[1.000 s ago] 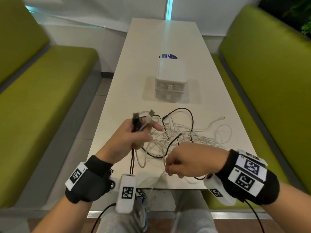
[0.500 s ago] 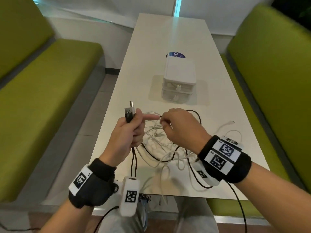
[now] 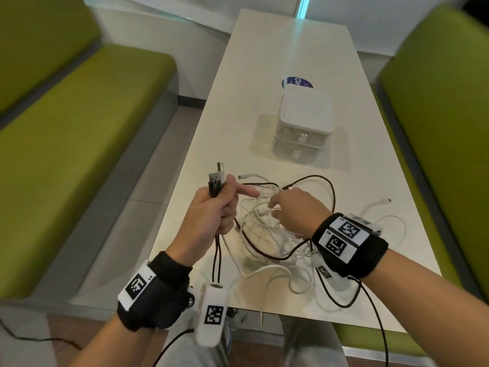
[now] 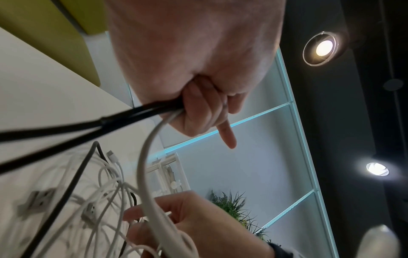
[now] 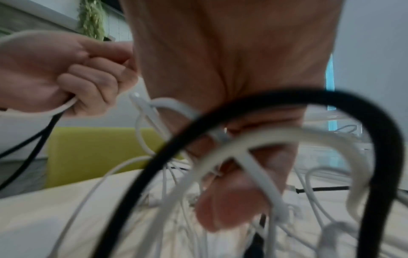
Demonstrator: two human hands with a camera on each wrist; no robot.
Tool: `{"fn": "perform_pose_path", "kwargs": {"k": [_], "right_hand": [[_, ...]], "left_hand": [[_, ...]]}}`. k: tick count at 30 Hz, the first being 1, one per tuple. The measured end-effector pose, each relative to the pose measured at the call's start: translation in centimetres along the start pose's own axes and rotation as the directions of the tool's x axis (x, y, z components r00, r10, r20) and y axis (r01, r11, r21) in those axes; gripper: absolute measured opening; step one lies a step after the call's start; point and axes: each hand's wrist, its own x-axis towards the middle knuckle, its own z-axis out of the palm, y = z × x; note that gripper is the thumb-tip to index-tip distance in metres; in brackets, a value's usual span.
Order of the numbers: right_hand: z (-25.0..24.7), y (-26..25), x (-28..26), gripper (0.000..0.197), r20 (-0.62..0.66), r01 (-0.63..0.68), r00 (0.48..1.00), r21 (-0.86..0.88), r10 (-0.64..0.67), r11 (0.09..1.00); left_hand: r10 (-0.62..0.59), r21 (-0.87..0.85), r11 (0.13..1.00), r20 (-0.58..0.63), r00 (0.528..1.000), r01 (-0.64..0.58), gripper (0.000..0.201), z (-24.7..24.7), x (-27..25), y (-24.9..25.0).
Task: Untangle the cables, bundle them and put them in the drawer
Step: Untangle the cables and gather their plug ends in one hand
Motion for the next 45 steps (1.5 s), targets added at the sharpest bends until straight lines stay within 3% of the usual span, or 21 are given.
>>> {"fn": "perform_pose_path", "kwargs": {"k": [4,7,12,15,18,20,22,24,26,29,30,33,37,40,42,45], "right_hand": [[1.5,0.2,0.5,0.026,0.059,0.017,0.998,-0.147,-0.009,0.989],[1.9,0.2,0.7,0.016,0.002,0.006,1.0,-0.181,-0.006,0.983],[0.2,0.5,1.0,0.013,-0.188,0.05,0.981,0.057,-0.038,0.997],[-3.1,0.6,0.8,0.013,-0.408,0.104,0.913,0.182,-0.021,0.978],[-7.2,0.5,0.3,0.011,-0.566,0.16,0.824,0.202,-0.018,0.966],[-9.8,0.7,-0.1,0.013,-0.496,0.155,0.866,0.139,-0.066,0.978],[-11.6,0.9,-0.8,0.019,-0.297,0.099,0.951,0.046,-0.081,0.994],[-12.6,1.3,-1.5,0.024,-0.193,0.061,0.979,0.0,-0.06,0.998],[-12.8,1.6,-2.1,0.025,-0.239,0.038,0.97,-0.053,-0.049,0.998],[-12.9,2.0,-2.7,0.022,-0.458,-0.002,0.889,-0.04,-0.017,0.999],[-12.9,2.2,-2.9,0.021,-0.471,-0.005,0.882,-0.029,-0.009,1.0],[-12.9,2.2,-3.4,0.019,-0.385,-0.026,0.923,-0.051,0.004,0.998],[-12.9,1.9,-4.0,0.016,-0.434,-0.003,0.901,-0.028,-0.009,1.0],[-13.1,1.4,-5.0,0.014,-0.245,0.065,0.968,0.081,-0.043,0.995],[-13.1,1.0,-5.5,0.014,-0.149,0.099,0.986,0.131,-0.079,0.986],[-12.9,0.9,-5.5,0.015,-0.231,0.152,0.968,0.241,-0.095,0.959]], "left_hand": [[0.004,0.01,1.0,0.002,1.0,-0.004,0.045,-0.1,-0.2,0.0],[0.013,0.023,1.0,-0.01,1.0,-0.013,0.045,-0.3,-0.3,0.0],[0.024,0.029,0.999,-0.04,0.999,-0.023,0.044,-0.8,-0.6,0.1],[0.027,0.038,0.999,-0.054,0.998,-0.025,0.045,-0.7,-0.6,0.3],[0.04,0.051,0.998,-0.052,0.998,-0.038,0.045,-0.4,-0.7,0.7],[0.051,0.062,0.997,-0.049,0.997,-0.048,0.045,-0.2,-0.8,1.0],[0.059,0.067,0.996,-0.049,0.997,-0.056,0.045,0.0,-0.9,1.3],[0.061,0.064,0.996,-0.048,0.997,-0.057,0.045,0.3,-1.1,1.4],[0.067,0.06,0.996,-0.044,0.997,-0.064,0.045,0.5,-1.2,1.5],[0.077,0.067,0.995,-0.038,0.996,-0.074,0.045,1.0,-1.5,1.7],[0.081,0.077,0.994,-0.036,0.996,-0.078,0.044,1.1,-1.5,1.8],[0.093,0.109,0.99,-0.02,0.996,-0.09,0.043,1.5,-1.8,2.2],[0.136,0.192,0.972,0.005,0.991,-0.135,0.04,2.5,-1.9,2.5],[0.185,0.31,0.93,0.067,0.981,-0.196,0.037,3.4,-2.2,3.1],[0.2,0.371,0.898,0.133,0.971,-0.236,0.034,4.1,-2.2,3.3],[0.15,0.469,0.851,0.215,0.965,-0.236,0.031,5.0,-1.9,2.8]]}}
